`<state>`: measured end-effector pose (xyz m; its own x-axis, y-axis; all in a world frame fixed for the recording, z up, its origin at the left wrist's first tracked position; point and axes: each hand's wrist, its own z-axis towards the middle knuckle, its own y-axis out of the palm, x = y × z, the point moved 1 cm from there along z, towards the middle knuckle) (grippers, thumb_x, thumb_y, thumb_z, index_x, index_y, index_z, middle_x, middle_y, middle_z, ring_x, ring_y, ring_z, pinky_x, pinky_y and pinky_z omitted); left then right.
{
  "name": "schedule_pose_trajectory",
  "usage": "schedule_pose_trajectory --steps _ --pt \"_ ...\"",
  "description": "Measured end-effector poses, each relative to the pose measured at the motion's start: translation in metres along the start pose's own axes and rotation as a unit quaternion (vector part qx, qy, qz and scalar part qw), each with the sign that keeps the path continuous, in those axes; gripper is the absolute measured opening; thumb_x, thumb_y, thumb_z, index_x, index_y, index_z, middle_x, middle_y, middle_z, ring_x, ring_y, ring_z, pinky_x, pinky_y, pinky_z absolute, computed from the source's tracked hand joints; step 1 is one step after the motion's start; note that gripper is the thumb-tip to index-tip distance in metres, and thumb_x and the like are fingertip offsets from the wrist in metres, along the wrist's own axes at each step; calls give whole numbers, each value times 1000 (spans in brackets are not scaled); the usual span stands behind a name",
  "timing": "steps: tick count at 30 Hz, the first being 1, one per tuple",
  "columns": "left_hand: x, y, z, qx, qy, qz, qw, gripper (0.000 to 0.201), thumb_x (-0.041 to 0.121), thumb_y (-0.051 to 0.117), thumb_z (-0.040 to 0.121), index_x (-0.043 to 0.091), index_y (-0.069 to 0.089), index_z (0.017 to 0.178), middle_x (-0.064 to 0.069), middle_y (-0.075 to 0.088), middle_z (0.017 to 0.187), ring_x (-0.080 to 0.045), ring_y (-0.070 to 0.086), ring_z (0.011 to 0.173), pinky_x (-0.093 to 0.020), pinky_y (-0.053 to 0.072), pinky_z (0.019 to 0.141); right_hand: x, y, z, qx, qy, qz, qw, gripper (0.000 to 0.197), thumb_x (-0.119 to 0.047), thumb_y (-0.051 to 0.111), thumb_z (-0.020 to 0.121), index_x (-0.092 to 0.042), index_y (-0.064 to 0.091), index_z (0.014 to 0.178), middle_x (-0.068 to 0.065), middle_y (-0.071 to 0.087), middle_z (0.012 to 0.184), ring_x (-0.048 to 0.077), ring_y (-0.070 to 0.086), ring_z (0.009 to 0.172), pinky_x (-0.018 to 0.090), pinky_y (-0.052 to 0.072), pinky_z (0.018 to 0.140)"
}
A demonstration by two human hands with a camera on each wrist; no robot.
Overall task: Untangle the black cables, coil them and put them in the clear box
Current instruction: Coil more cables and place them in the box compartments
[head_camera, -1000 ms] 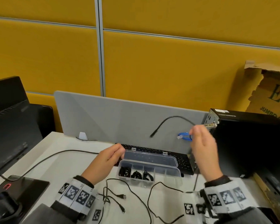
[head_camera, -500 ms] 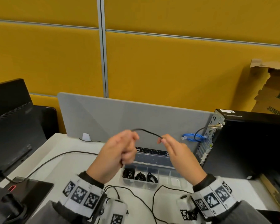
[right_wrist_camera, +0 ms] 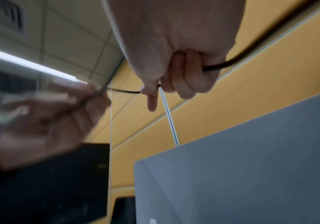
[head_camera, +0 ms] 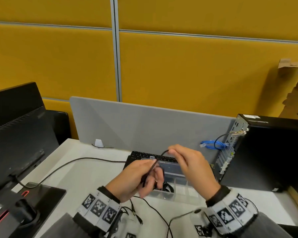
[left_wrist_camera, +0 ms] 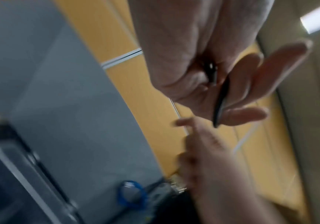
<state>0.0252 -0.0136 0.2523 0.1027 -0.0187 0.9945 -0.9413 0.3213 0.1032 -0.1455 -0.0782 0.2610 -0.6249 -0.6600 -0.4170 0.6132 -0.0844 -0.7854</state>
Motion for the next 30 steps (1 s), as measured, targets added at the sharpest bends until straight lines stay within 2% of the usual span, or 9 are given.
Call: schedule_pose_trajectory --steps 3,6,9,13,17,20,24,27,30 --pt "13 3 7 91 68 -161 980 34 25 40 92 -1 63 93 -13 68 78 -10 47 41 -16 38 43 -5 26 -13 -208 10 -43 977 23 -31 34 100 -25 55 106 -7 64 92 12 60 78 22 48 69" --pt "1 -10 15 198 106 -28 974 26 19 36 97 7 59 103 -9 70 96 -13 69 78 -21 55 68 -35 30 -28 -364 -8 72 929 22 -24 31 102 -23 51 91 -13 54 84 0 49 75 19 39 71" --pt "-13 -18 11 194 80 325 922 36 41 33 97 18 60 95 0 71 84 -6 68 77 -28 54 80 -39 11 -19 -273 -7 102 957 27 -30 36 100 -34 45 74 -13 50 69 -1 45 62 19 40 65" --pt "-2 -3 3 37 -14 109 993 59 50 26 90 6 62 74 -6 58 50 -13 48 37 -20 41 51 -16 -5 1 -43 -1 30 999 19 -44 40 95 -38 57 90 -13 65 83 5 60 77 30 49 69" --pt "18 1 7 108 99 -145 979 32 25 42 92 1 63 98 -14 71 79 -16 64 56 -19 52 60 -16 17 -9 -197 -19 -61 978 31 -42 28 100 -33 48 122 -7 65 96 14 61 81 34 52 75" --pt "1 -10 15 202 136 46 969 23 20 37 96 15 56 109 -5 71 100 -13 69 90 -23 54 82 -33 23 -19 -332 -24 80 940 29 -35 34 100 -22 59 101 -10 57 85 9 54 78 27 45 78" --pt "-11 -21 12 186 63 340 920 38 35 30 98 16 61 93 0 71 72 -10 68 68 -27 53 79 -26 1 -7 -196 -40 46 979 23 -39 43 95 -29 61 84 -13 57 69 4 51 63 25 45 66" --pt "-8 -11 5 8 -28 171 985 60 47 24 98 12 67 73 0 59 45 -20 52 45 -30 43 62 -11 -4 3 -18 -25 12 999 24 -51 46 88 -35 64 87 -18 64 78 1 58 73 20 47 64" --pt "8 -4 3 26 40 -79 996 38 33 43 91 9 68 75 -1 57 48 -8 43 37 -21 33 47 3 6 2 -66 6 -52 996 24 -47 37 95 -38 58 101 -16 67 89 2 59 76 23 47 65"
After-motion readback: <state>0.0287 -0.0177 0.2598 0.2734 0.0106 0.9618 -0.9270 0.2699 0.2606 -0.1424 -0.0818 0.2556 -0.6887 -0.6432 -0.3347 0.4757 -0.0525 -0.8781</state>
